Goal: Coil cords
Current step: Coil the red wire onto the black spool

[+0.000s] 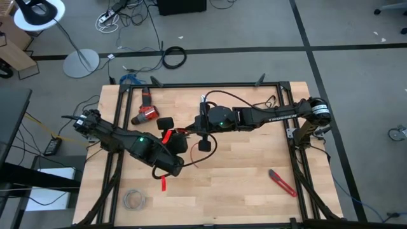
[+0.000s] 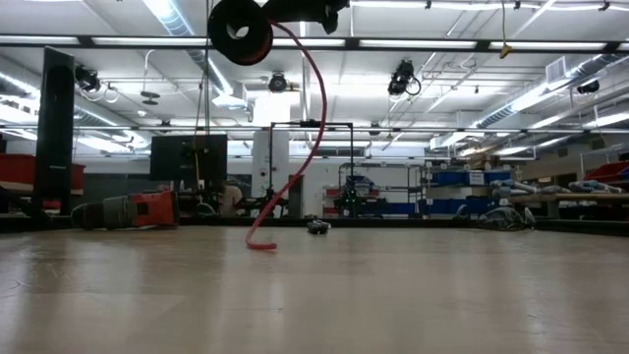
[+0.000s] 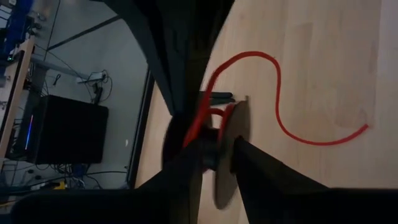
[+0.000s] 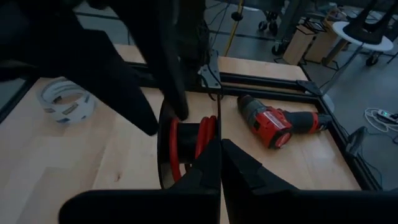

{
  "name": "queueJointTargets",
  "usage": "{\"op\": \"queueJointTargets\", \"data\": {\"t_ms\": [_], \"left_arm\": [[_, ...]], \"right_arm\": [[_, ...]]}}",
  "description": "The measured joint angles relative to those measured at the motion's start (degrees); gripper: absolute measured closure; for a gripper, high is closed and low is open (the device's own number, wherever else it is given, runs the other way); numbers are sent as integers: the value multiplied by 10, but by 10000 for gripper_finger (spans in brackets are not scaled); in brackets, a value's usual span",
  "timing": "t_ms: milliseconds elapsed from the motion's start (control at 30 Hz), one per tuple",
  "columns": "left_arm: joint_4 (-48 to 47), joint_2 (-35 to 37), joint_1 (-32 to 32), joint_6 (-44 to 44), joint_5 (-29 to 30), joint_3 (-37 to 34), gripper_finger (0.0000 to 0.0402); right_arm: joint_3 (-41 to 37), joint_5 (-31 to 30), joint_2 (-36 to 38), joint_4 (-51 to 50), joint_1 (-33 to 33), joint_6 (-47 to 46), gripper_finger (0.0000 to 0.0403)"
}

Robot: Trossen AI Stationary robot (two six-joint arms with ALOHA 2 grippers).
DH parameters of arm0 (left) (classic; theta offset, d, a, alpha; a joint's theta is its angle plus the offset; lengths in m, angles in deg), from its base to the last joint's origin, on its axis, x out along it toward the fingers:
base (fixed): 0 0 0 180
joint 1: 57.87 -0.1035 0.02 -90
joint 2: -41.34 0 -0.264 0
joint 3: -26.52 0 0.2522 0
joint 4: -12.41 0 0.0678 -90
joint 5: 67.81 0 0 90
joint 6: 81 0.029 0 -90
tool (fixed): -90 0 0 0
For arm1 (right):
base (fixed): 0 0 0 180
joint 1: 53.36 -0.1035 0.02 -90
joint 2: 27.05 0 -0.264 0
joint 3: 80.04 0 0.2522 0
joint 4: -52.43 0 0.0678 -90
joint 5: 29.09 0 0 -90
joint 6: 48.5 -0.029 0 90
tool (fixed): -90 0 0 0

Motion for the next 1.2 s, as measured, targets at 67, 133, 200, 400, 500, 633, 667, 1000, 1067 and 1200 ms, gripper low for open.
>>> {"op": "queueJointTargets", "data": {"t_ms": [67, 133, 200, 400, 500, 633, 667, 1000, 1067, 1200], "left_arm": [[0, 0, 0, 0, 0, 0, 307], [-1, 0, -1, 0, 0, 0, 307], [-1, 0, 0, 0, 0, 0, 308], [-1, 0, 0, 1, 0, 0, 337], [-1, 0, 0, 2, -1, 0, 376], [-1, 0, 0, 2, -2, 0, 394], [-2, 0, 0, 2, -2, 0, 394], [-3, 0, 2, -20, -1, 0, 400], [-3, 1, 6, -30, 6, 0, 400], [-2, 5, 21, -45, 19, 0, 401]], "right_arm": [[0, 0, 0, 0, 1, 0, 403], [0, -1, 0, -1, 1, 0, 403], [0, -2, 0, -1, 0, 0, 403], [0, -4, 0, 0, 0, 0, 403], [0, -5, 0, 3, 1, 0, 403], [0, -5, 0, 8, 1, 1, 403], [0, -5, 0, 9, 0, 1, 403], [0, -9, 0, 28, -4, 11, 403], [0, -11, 0, 39, -8, 23, 402], [0, -15, 0, 70, -18, 44, 389]]}}
